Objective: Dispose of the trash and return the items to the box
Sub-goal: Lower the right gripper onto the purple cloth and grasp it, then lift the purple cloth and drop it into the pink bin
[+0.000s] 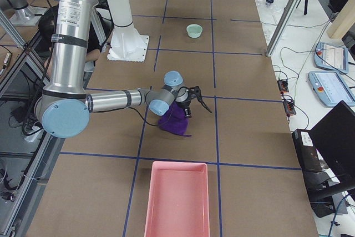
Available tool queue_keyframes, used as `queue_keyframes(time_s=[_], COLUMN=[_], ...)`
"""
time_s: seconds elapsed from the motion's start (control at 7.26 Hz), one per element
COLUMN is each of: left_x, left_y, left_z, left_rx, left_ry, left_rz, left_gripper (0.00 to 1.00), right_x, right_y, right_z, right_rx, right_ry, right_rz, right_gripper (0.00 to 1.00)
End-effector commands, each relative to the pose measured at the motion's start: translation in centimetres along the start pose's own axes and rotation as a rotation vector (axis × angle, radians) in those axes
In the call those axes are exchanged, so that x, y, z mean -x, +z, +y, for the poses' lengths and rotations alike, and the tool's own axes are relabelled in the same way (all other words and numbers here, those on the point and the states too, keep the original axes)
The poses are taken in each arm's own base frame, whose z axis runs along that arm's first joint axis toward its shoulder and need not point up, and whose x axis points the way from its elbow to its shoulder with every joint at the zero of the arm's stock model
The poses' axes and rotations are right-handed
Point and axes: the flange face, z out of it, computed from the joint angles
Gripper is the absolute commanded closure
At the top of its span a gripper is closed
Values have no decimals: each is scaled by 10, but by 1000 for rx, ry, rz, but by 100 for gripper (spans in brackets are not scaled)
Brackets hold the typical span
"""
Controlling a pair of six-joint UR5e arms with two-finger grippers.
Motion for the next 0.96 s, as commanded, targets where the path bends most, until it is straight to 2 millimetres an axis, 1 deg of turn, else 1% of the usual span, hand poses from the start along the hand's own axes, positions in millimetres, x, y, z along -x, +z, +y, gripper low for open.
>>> queue_keyframes(time_s=[0.0, 0.14, 0.28, 0.41, 0.55, 0.69, 0.83], left_x=[0, -1, -1, -1, -2, -2, -2], left_y=[0, 0, 0, 0, 1, 0, 0], left_z=[0, -2, -2, -2, -2, -2, -2], left_rx=[1, -2, -2, -1, 0, -1, -1], left_ry=[0, 2, 2, 2, 3, 4, 4], left_rz=[1, 1, 1, 3, 3, 4, 4], left_gripper=[0, 0, 0, 0, 0, 0, 0], right_x=[13, 28, 29, 8, -24, -60, -96], right_y=[-18, -54, -109, -161, -207, -234, -255], right_z=[-5, -13, -35, -56, -68, -70, -68], right_rx=[-8, 30, 55, 45, 56, 61, 66], right_ry=[-15, 5, 13, -33, -34, -63, -96], right_rz=[-31, -61, -68, -50, -60, -93, -81], right_gripper=[100, 100, 100, 100, 100, 100, 100])
